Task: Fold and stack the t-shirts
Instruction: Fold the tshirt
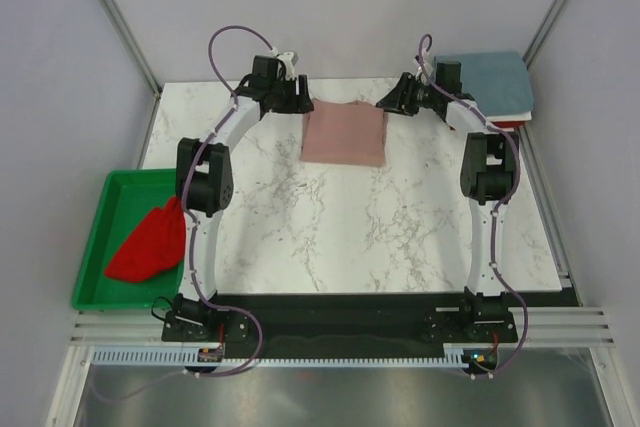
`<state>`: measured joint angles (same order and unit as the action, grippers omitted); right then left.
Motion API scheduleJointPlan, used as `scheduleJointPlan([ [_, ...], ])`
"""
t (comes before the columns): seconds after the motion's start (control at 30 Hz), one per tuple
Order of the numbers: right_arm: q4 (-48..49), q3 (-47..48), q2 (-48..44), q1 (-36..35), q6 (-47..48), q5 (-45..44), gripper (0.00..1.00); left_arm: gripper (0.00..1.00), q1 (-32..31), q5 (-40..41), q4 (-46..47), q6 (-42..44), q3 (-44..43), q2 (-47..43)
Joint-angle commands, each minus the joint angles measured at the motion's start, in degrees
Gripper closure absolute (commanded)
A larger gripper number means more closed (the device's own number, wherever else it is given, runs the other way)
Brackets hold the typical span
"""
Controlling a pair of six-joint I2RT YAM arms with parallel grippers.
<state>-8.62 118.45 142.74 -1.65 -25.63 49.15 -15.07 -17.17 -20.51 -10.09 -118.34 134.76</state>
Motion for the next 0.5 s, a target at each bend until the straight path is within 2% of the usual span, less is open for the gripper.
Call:
scheduleJointPlan([
  [0.0, -2.36, -6.55, -7.29, 0.77, 5.75, 1.83, 0.41, 0.29, 0.22, -2.06, 0.39, 3.58, 2.67, -7.14],
  [0.07, -3.24, -10.59, -8.17, 1.12, 6.73, 1.57, 0.37, 0.33, 0.30, -10.02, -1.10, 3.76, 3.03, -7.49],
  [0.1, -3.94, -11.48, -8.18, 1.12, 6.90, 1.13, 0.14, 0.35, 0.30, -11.73, -1.46, 3.41, 3.73, -7.41],
  [0.13, -4.29, -12.19, -8.09, 1.04, 7.08, 1.22, 0.06, 0.37, 0.30, -13.05, -1.46, 2.62, 4.26, -6.97],
  [0.33, -4.56, -13.08, -4.58, 0.86, 5.41, 0.87, 0.04, 0.43, 0.13, -27.10, 0.56, -2.65, 7.77, -4.16],
  [0.47, -4.03, -12.11, -1.42, 0.51, 3.05, 0.60, 0.04, 0.46, -0.48, -28.97, 1.44, -5.29, 11.55, -2.32],
])
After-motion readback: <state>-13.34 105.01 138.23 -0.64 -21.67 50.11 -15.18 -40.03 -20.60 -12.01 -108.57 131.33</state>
